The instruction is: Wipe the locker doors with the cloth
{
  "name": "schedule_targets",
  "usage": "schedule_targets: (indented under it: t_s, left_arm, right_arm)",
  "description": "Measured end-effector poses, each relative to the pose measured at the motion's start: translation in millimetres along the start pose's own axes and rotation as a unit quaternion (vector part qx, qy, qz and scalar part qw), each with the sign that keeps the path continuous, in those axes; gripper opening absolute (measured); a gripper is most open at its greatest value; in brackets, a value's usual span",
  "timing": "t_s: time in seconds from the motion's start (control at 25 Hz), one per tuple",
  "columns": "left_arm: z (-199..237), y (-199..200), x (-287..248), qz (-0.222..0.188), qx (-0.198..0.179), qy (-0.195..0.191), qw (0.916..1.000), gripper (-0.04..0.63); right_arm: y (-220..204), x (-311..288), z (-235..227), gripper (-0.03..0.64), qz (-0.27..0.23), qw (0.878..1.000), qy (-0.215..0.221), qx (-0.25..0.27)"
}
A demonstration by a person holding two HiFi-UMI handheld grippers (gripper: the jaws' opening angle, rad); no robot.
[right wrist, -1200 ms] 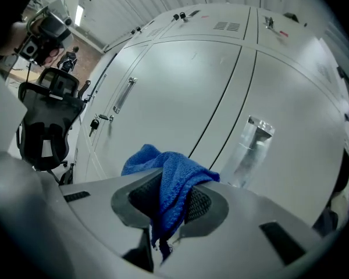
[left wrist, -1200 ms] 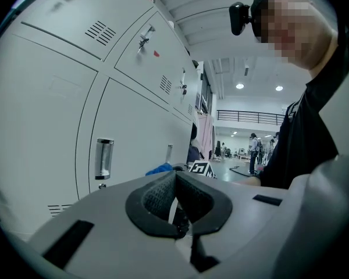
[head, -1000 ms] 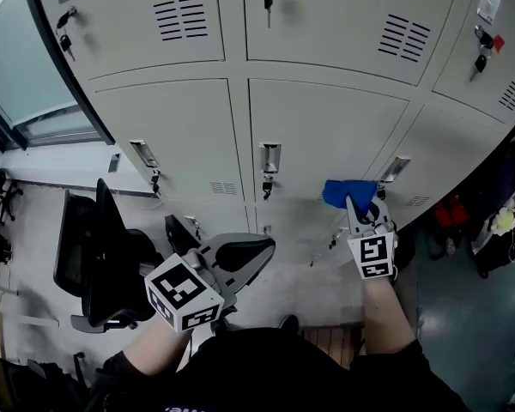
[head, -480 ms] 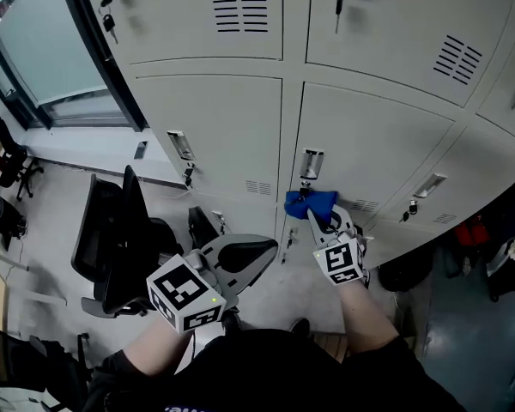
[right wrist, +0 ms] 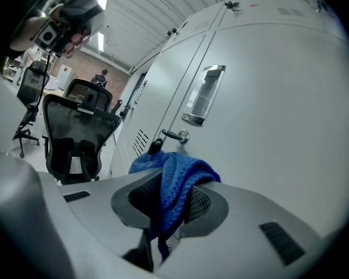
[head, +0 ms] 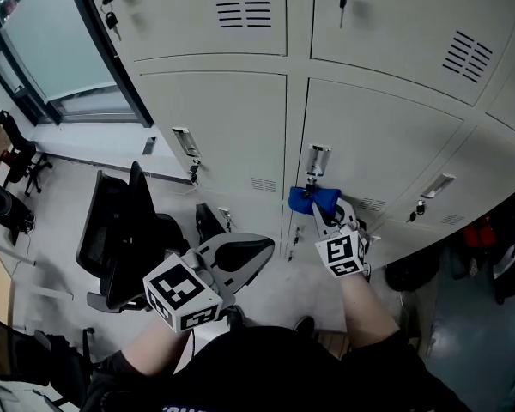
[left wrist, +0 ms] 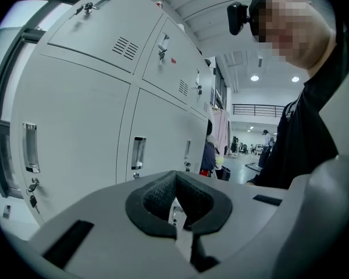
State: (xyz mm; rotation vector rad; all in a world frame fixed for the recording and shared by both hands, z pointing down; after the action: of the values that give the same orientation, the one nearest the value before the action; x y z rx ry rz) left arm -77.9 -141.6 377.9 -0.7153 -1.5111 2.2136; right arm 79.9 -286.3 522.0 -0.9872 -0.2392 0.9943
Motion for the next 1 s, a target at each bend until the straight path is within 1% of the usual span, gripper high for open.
schedule_targets:
  t_s: [0.32, 0.56, 0.64, 0.8, 1.0]
  left_arm:
    - [-15, 1, -40, 0.006, -0.002, -0.034, 0.9994, 0.008]
    - [-35, 2, -72, 0.010, -0.002, -0.044, 0.9990, 0.008]
    - [-43, 2, -82, 0.010, -0.003, -0.044, 0.9990, 0.008]
    - [-56, -1, -93, 0.007, -0.001, -0.031, 0.9995, 0.008]
    - [-65, -9, -90, 0.001, 0.007, -0.012, 0.9999, 0.008]
  right_arm:
    - [-56, 44, -34, 0.064, 0.050, 0.998, -0.033, -0.008]
    - [-90, 79, -62, 0.064, 0.071, 0.996, -0.057, -0.017]
    - [-97, 86, -68, 0.064, 0.070, 0.996, -0.055, -0.015]
    - [-105, 92, -75, 0.064, 0.058, 0.997, -0.046, -0.009]
    - [-111, 96, -77, 0.064, 0.058, 0.998, -0.038, -0.008]
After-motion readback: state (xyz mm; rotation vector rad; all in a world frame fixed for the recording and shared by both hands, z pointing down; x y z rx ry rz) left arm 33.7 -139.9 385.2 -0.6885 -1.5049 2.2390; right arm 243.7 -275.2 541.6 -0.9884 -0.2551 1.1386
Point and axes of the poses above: the fingertips, and each gripper's own axes: x backward along the fingers, z to its left, y out of its top, the point moved 6 cm from there along x, backward along the fingers, and after that the axes turned 9 degrees about x, right-handed, at the moved point
